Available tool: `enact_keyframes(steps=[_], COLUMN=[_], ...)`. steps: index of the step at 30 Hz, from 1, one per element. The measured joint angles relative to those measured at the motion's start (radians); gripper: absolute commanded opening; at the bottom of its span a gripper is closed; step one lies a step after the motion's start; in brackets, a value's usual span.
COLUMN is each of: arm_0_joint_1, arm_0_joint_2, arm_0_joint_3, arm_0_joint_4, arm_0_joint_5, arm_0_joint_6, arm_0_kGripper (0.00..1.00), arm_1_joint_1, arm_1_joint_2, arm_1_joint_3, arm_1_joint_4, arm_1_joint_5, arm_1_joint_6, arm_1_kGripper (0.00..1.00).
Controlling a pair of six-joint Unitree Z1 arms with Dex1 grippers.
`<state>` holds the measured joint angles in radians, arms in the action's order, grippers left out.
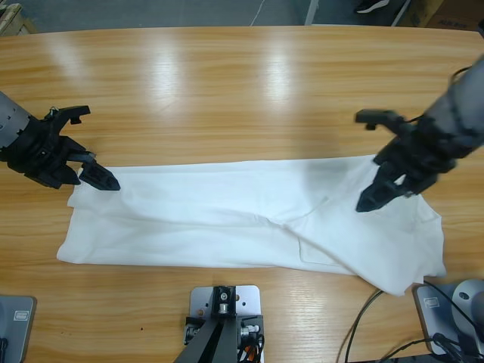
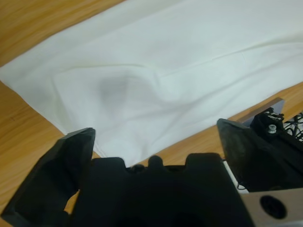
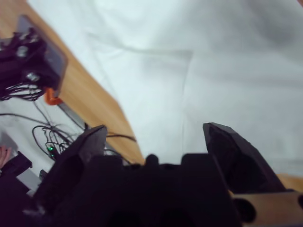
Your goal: Fold clothes
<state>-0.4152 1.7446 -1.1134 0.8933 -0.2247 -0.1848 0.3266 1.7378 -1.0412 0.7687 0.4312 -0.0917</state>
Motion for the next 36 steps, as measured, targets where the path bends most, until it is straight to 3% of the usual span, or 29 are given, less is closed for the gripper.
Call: enact_keyframes(steps=[8,11,16,19,21,24,25,36], arm_0_joint_1=[-0.001,-0.002,-0.002,-0.002,-0.002,-0.002,-0.002,-0.003], arm_0_joint_2=[0.007,0.013,0.015,0.019,0.021,0.024,0.024,0.032], arm_0_joint_3=[-0.001,-0.001,-0.001,-0.001,-0.001,-0.001,-0.001,-0.001], arm_0_joint_4=[0.004,0.007,0.010,0.010,0.010,0.012,0.014,0.017], arm_0_joint_5=[0.000,0.000,0.000,0.000,0.000,0.000,0.000,0.000], arm_0_joint_6=[0.000,0.000,0.000,0.000,0.000,0.000,0.000,0.000], arm_0_kGripper=[0.996,0.997,1.000,1.000,1.000,1.000,1.000,1.000], arm_1_joint_1=[0.000,0.000,0.001,0.001,0.001,0.001,0.001,0.001], arm_1_joint_2=[0.095,0.113,0.157,0.179,0.185,0.189,0.190,0.190], arm_1_joint_3=[0.096,0.108,0.113,0.113,0.113,0.113,0.113,0.111], arm_1_joint_4=[-0.148,-0.168,-0.175,-0.176,-0.176,-0.176,-0.176,-0.163], arm_1_joint_5=[0.027,0.045,0.092,0.101,0.104,0.115,0.121,0.147], arm_1_joint_6=[0.031,0.038,0.042,0.042,0.042,0.042,0.042,0.037], arm_1_kGripper=[0.761,0.688,0.686,0.626,0.464,0.031,0.000,0.000])
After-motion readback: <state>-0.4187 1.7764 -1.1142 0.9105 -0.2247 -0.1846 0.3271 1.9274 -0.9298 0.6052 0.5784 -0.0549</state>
